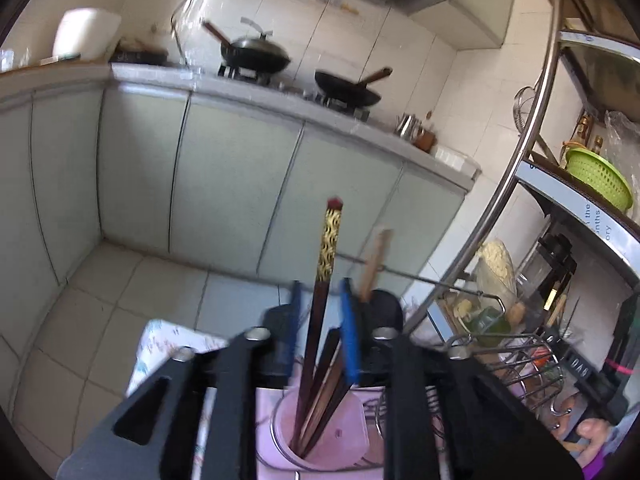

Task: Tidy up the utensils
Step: 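Lower the chopstick into the pink cup and open the left tool while the right tool releases its chopstick, then move both tools back down toward the table beside the caddy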

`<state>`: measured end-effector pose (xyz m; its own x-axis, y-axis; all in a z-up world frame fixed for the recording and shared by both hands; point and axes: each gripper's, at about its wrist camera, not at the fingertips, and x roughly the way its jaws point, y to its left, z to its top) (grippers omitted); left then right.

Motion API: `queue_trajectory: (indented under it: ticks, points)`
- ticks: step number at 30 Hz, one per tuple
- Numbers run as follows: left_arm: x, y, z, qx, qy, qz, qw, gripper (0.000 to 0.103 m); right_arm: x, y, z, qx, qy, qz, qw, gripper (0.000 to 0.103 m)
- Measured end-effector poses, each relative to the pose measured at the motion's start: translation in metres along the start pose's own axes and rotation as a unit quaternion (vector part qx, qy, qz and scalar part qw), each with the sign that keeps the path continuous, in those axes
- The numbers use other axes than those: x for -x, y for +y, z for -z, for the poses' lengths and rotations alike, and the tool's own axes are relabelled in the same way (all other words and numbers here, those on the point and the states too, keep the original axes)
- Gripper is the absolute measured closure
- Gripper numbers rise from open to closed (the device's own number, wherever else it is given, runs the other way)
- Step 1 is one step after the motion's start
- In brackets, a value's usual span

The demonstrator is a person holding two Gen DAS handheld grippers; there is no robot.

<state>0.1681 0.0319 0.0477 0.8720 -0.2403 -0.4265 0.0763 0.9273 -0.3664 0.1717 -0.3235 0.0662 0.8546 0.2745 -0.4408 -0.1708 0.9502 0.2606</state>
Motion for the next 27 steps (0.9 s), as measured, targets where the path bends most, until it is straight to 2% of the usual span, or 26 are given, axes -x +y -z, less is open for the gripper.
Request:
queue_trajectory:
  ticks: [1, 4, 6, 20, 23, 27]
  points:
    - [0.001, 0.002, 0.000, 0.008, 0.001, 0.006, 1.0000, 0.069, 0.000, -0.001, 0.002, -0.003, 0.004, -0.003, 1.000, 0.084]
    - [0.007, 0.005, -0.001, 0.017, -0.006, 0.007, 0.9998, 0.066, 0.005, -0.003, 0.006, -0.011, 0.005, -0.015, 1.000, 0.078]
    - [0.010, 0.006, -0.002, 0.015, -0.009, 0.004, 0.9998, 0.065, 0.009, -0.005, 0.008, -0.017, 0.004, -0.019, 1.000, 0.067]
    - [0.049, 0.016, 0.007, 0.029, -0.018, -0.014, 0.9993, 0.065, 0.056, -0.007, 0.034, -0.044, -0.006, -0.019, 0.999, 0.067]
    - [0.060, 0.017, 0.019, 0.022, -0.007, -0.018, 0.9996, 0.065, 0.065, -0.006, 0.049, -0.054, 0.008, -0.023, 0.998, 0.067]
    - [0.068, 0.012, 0.046, 0.006, 0.031, -0.009, 0.9995, 0.065, 0.070, 0.004, 0.071, -0.047, 0.039, -0.032, 0.998, 0.067]
